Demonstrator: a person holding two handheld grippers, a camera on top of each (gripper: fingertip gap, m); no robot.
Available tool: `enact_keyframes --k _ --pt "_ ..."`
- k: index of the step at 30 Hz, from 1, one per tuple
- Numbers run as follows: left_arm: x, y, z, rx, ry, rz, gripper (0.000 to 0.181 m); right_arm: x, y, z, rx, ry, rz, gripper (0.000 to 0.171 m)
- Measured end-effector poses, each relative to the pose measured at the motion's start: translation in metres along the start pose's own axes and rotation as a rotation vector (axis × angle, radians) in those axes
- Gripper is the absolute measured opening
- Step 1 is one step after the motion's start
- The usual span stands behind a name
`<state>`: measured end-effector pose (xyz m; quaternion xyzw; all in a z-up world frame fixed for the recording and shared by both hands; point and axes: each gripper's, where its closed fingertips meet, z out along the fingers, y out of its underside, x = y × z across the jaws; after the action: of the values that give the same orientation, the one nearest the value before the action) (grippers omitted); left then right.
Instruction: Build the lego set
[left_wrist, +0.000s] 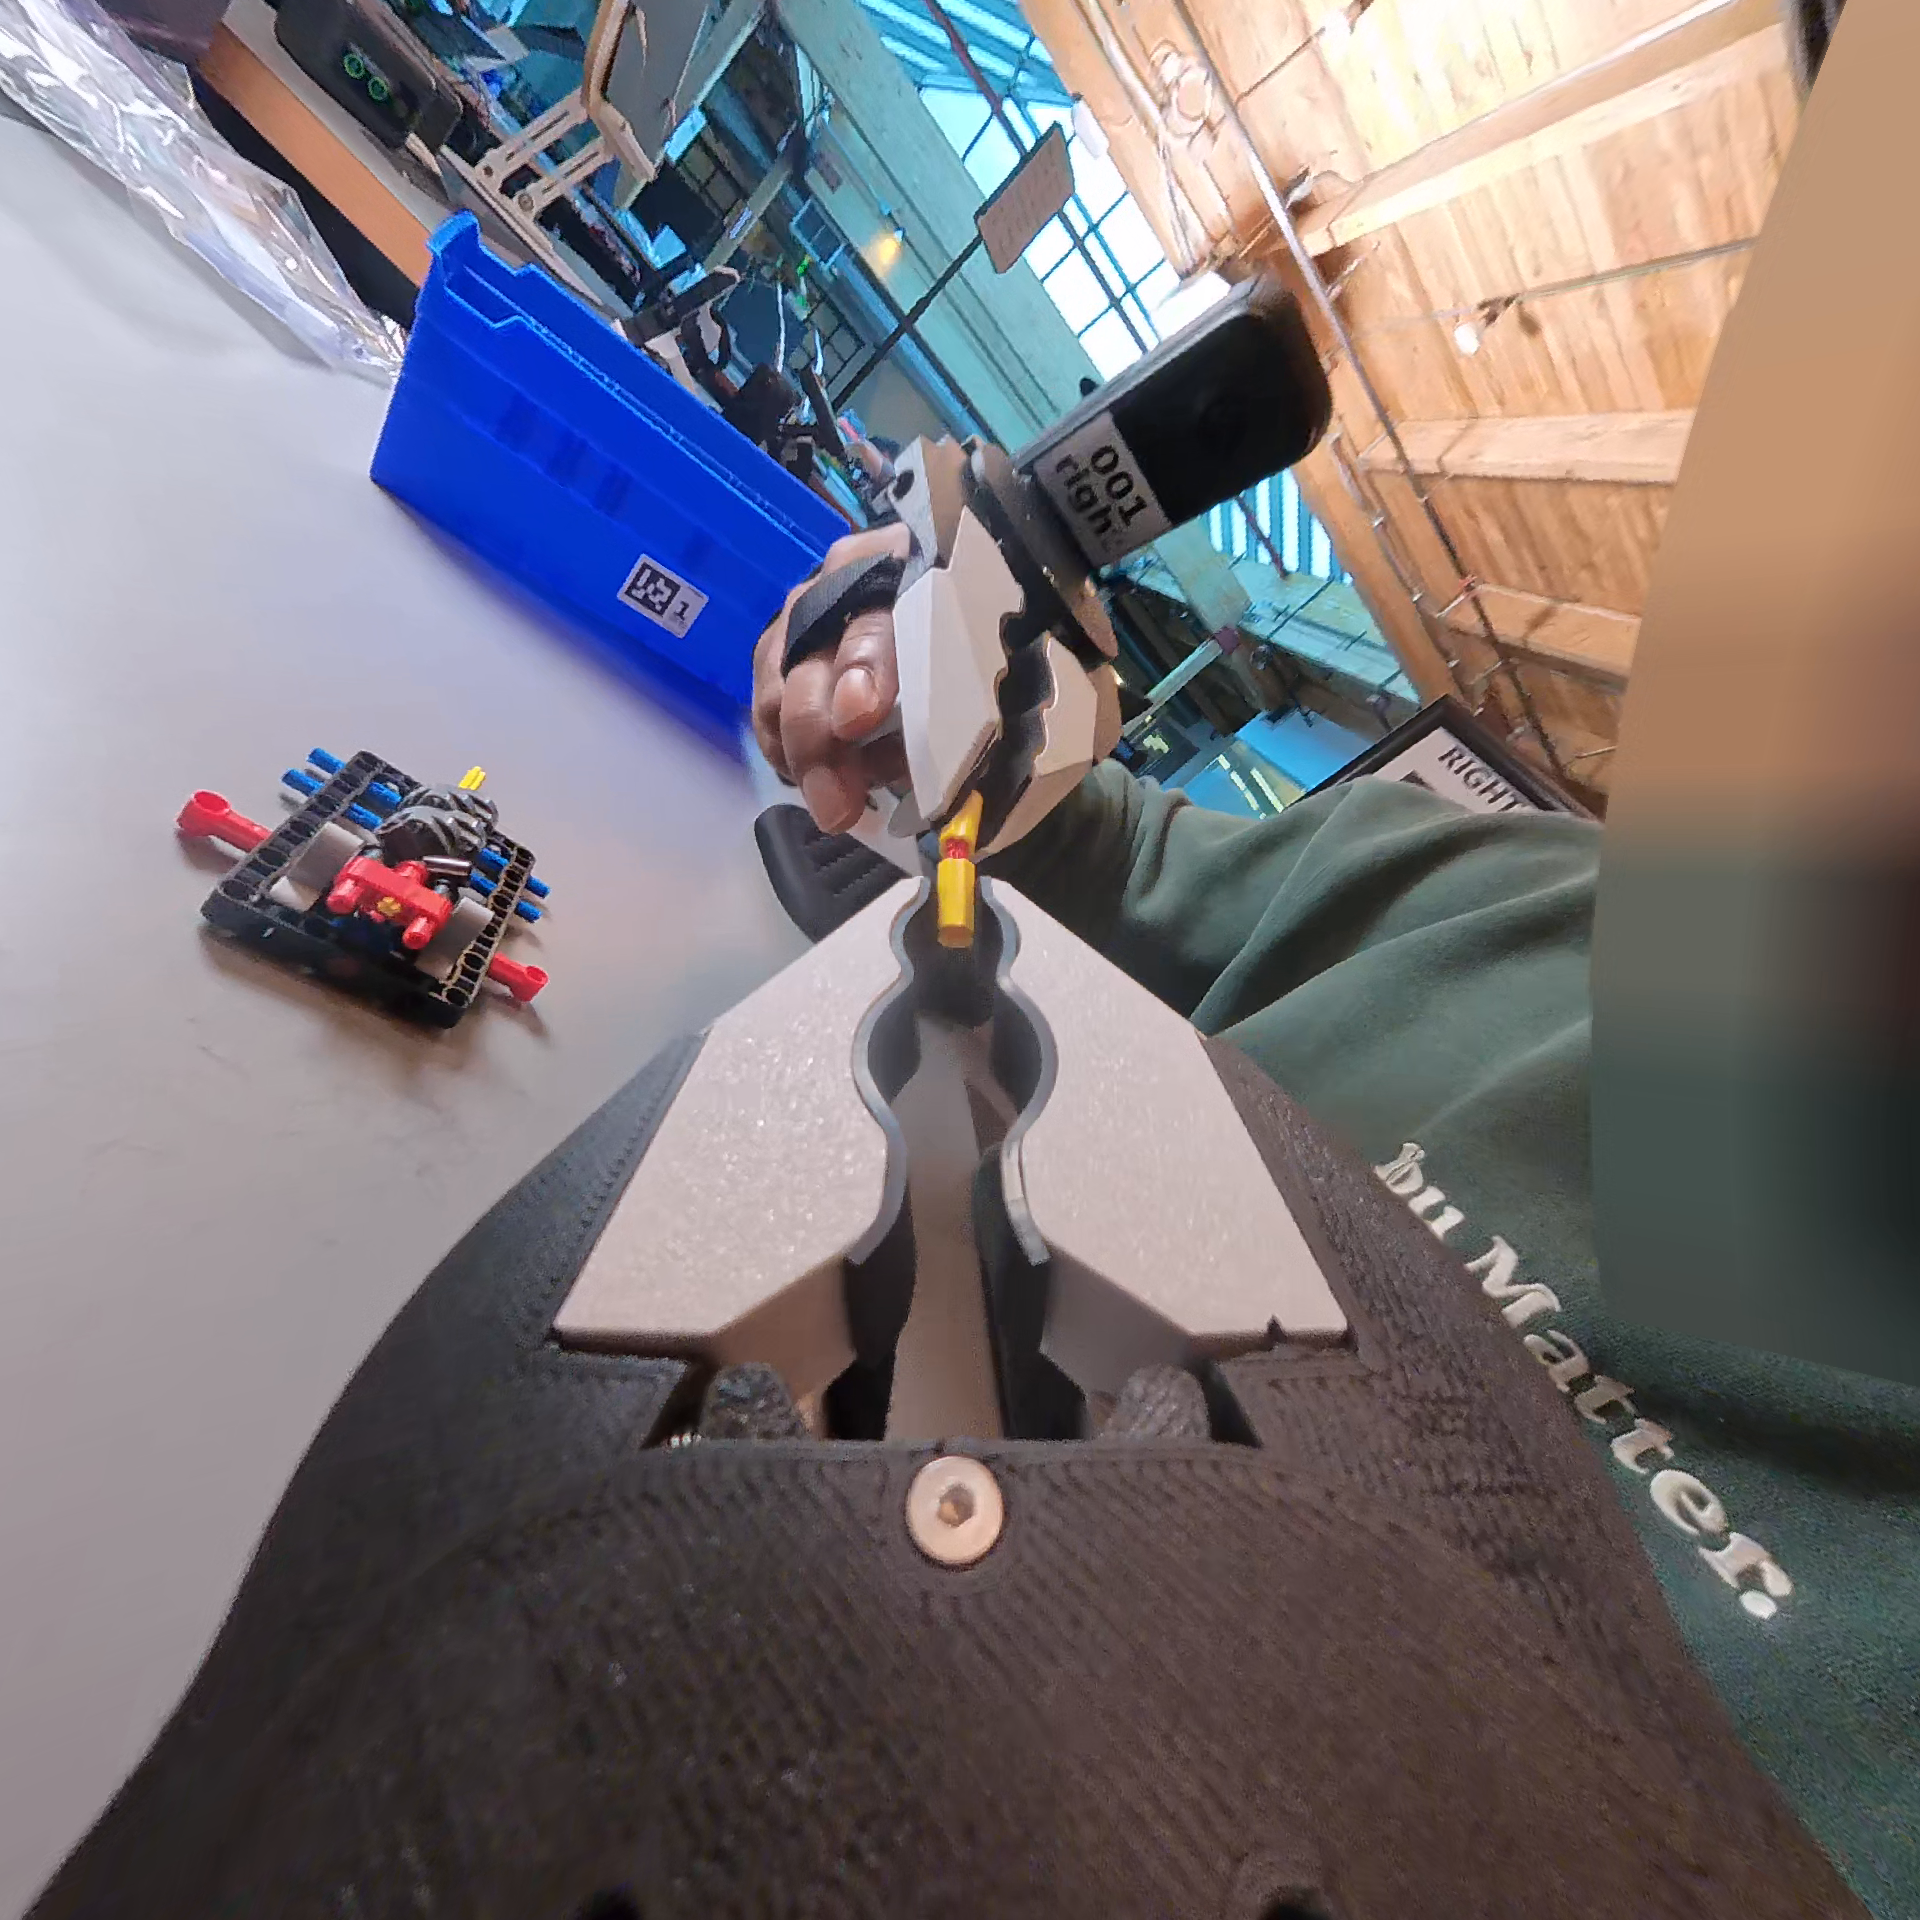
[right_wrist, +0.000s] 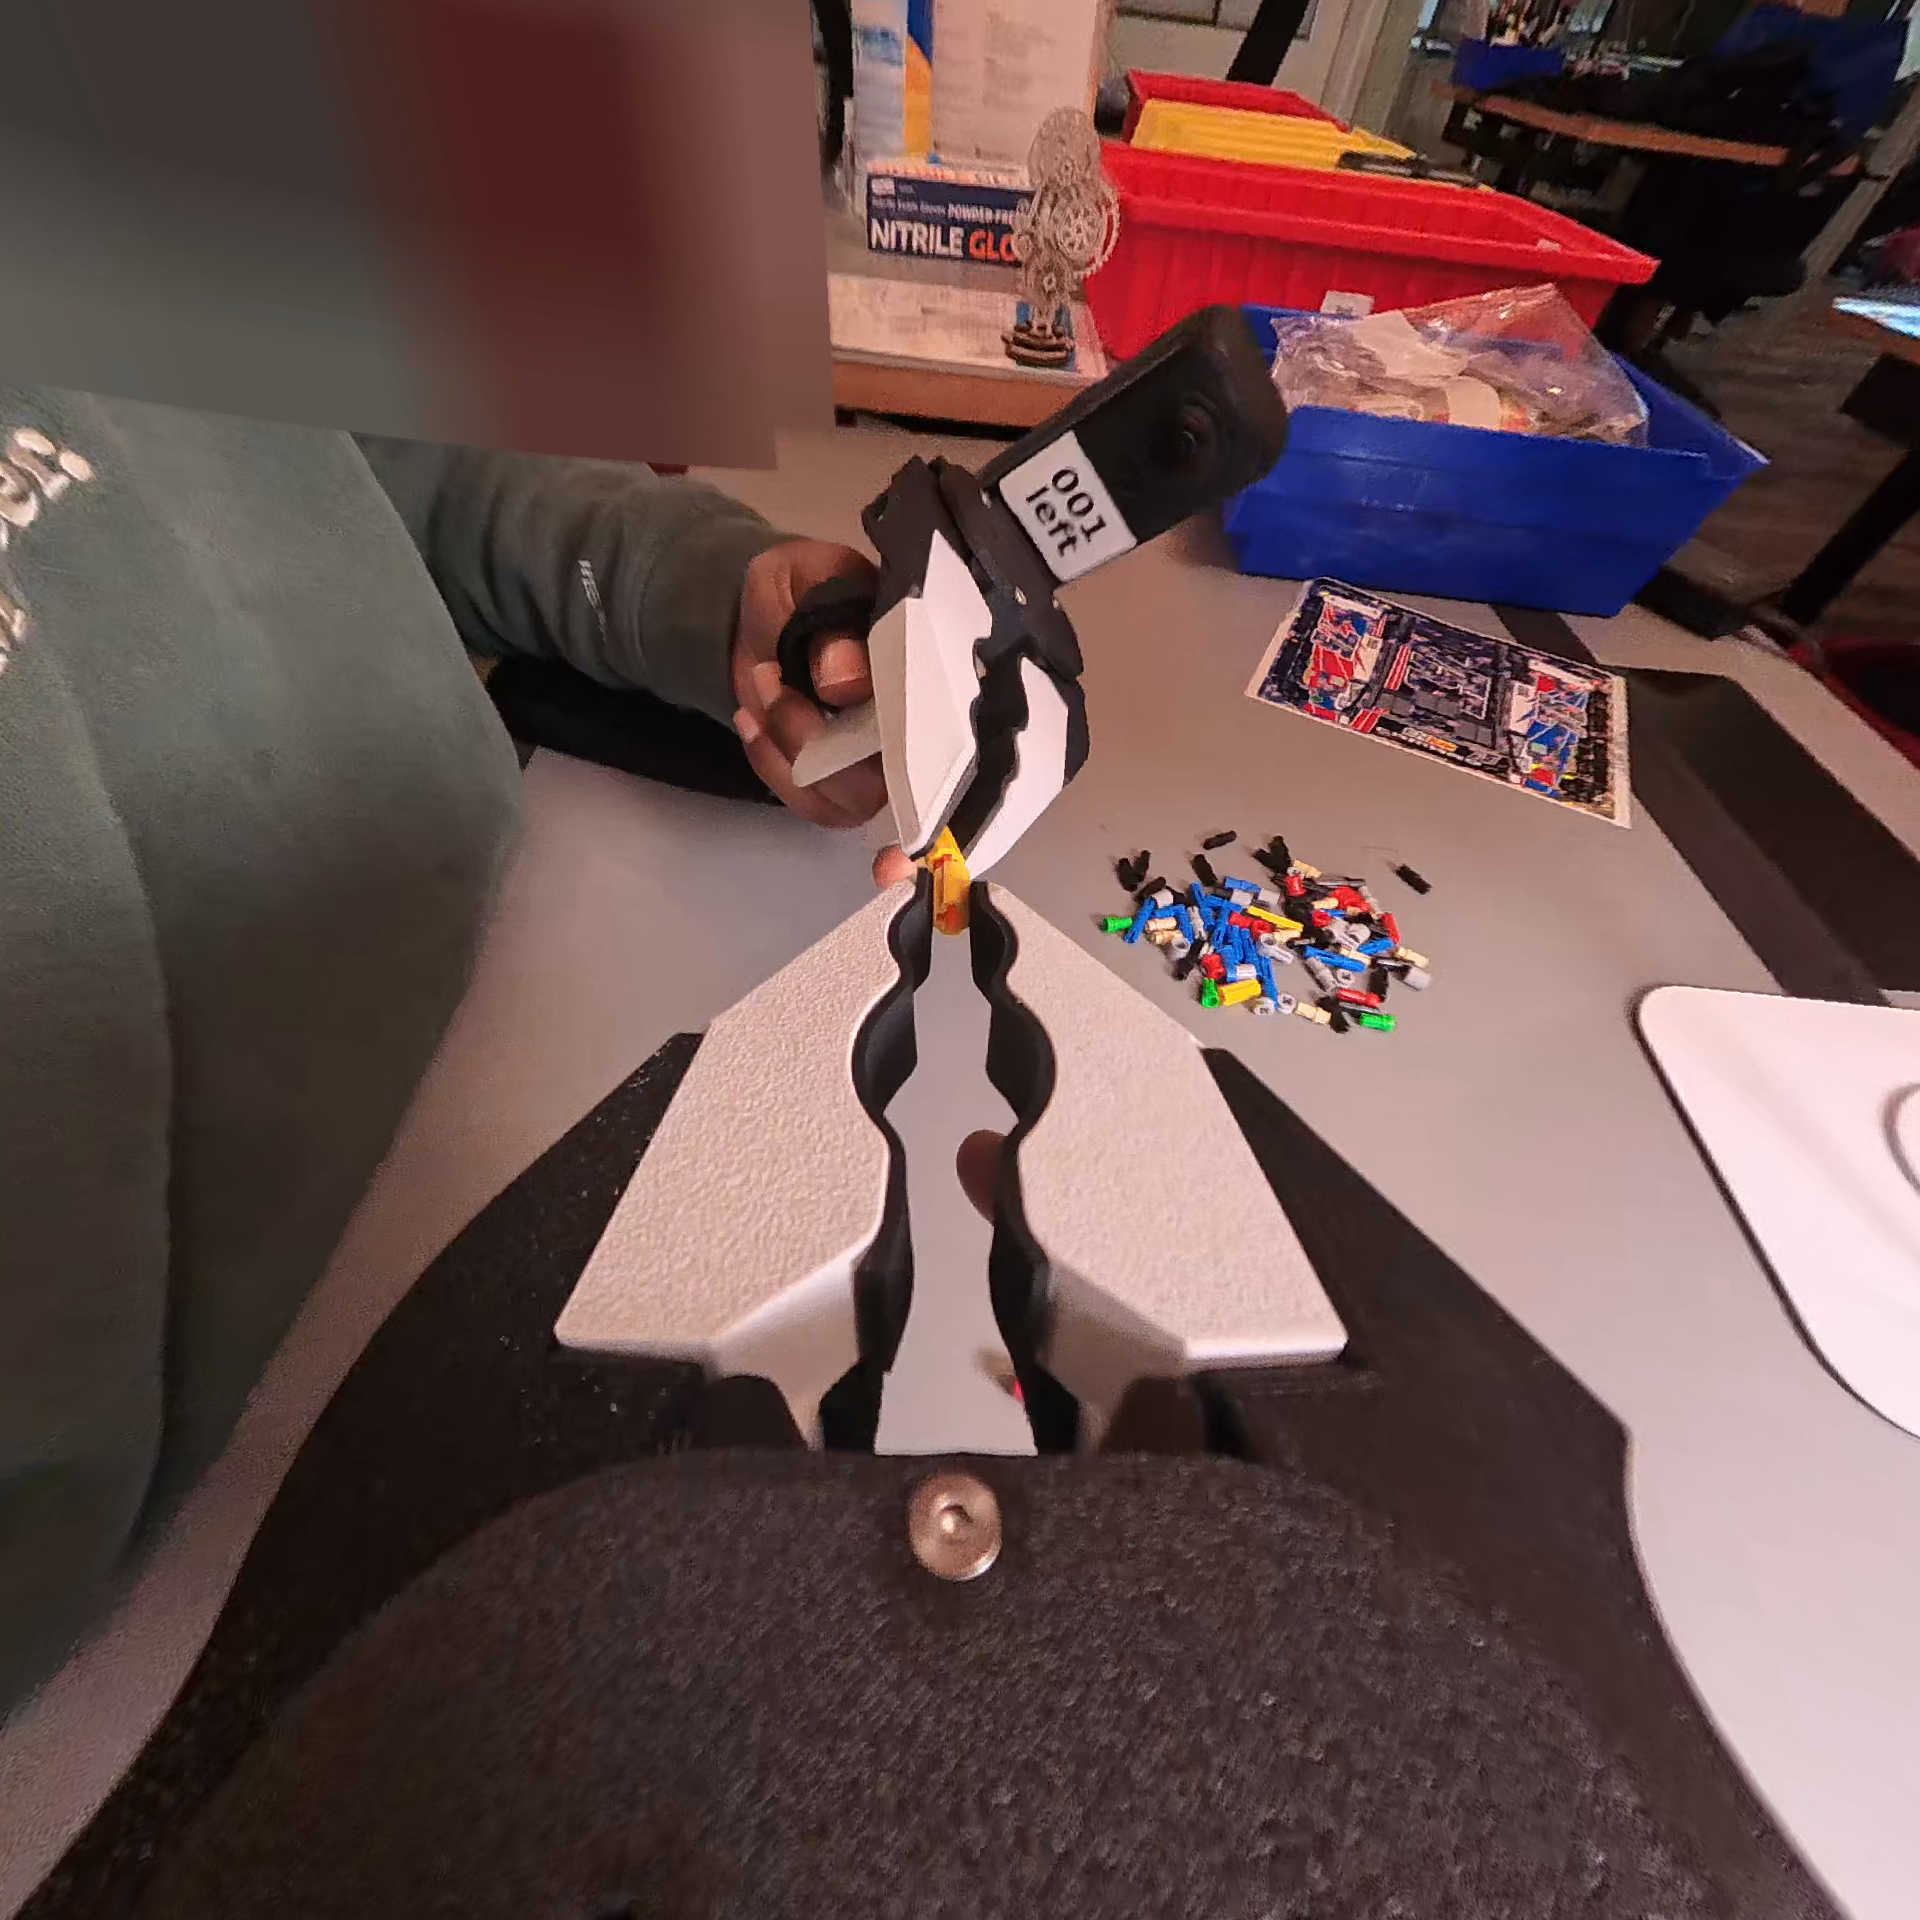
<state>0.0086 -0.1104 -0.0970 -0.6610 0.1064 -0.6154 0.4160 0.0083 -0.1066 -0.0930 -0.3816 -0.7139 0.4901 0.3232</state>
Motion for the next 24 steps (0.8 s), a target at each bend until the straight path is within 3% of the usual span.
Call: enact_keyframes --k 10,24 --pt "-0.004 0.016 0.005 -0.084 -0.022 -0.004 0.004 -0.013 0.015 0.0 -0.082 -0.091 -0.003 0.005" --pt "-0.008 0.008 0.004 -0.044 0.042 -0.051 0.004 -0.006 0.012 0.005 0.096 -0.059 0.137 0.005"
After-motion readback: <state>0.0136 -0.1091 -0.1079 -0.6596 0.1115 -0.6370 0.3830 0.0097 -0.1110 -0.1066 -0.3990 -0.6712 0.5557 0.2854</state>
